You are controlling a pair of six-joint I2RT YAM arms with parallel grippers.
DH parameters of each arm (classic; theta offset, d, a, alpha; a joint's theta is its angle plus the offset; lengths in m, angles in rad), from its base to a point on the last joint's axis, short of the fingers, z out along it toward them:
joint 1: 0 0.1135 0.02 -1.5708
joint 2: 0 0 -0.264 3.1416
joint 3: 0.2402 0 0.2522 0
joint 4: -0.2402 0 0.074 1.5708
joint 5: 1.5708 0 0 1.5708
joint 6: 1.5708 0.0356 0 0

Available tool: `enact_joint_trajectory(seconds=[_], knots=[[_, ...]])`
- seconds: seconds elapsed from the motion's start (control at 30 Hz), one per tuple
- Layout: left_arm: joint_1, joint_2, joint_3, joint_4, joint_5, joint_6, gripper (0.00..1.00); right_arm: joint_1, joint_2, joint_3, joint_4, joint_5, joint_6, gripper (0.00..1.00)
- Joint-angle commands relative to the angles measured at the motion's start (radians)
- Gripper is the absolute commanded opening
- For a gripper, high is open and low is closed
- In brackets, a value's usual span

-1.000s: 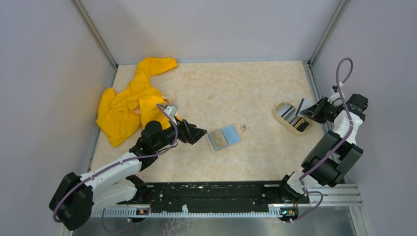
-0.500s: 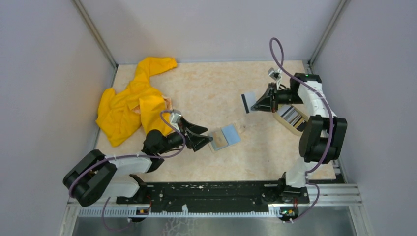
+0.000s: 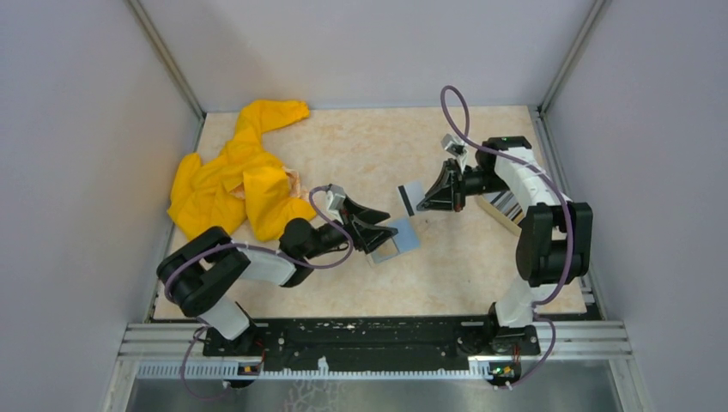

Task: Put the credit cards into the card holder
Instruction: Pick up the credit card from the storage box.

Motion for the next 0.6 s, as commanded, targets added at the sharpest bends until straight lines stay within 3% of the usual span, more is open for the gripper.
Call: enact_joint_trajectory(seconds=[0.0, 0.4, 0.5, 0.57], knots=[[-0.009, 0.043, 0.103, 0.091, 0.012, 0.031, 0.68, 0.025, -0.057, -0.001, -0.010, -0.039, -0.056, 0.00], [-0.012, 0.095, 0.214, 0.014, 0.089, 0.015, 0.40, 0.048, -0.057, -0.006, -0.008, -0.034, -0.057, 0.00], [-0.011, 0.115, 0.220, 0.044, 0.096, 0.009, 0.26, 0.055, -0.054, -0.007, -0.005, -0.029, -0.056, 0.00], [-0.011, 0.123, 0.217, 0.062, 0.103, 0.007, 0.09, 0.058, -0.052, -0.007, -0.003, -0.025, -0.056, 0.00]])
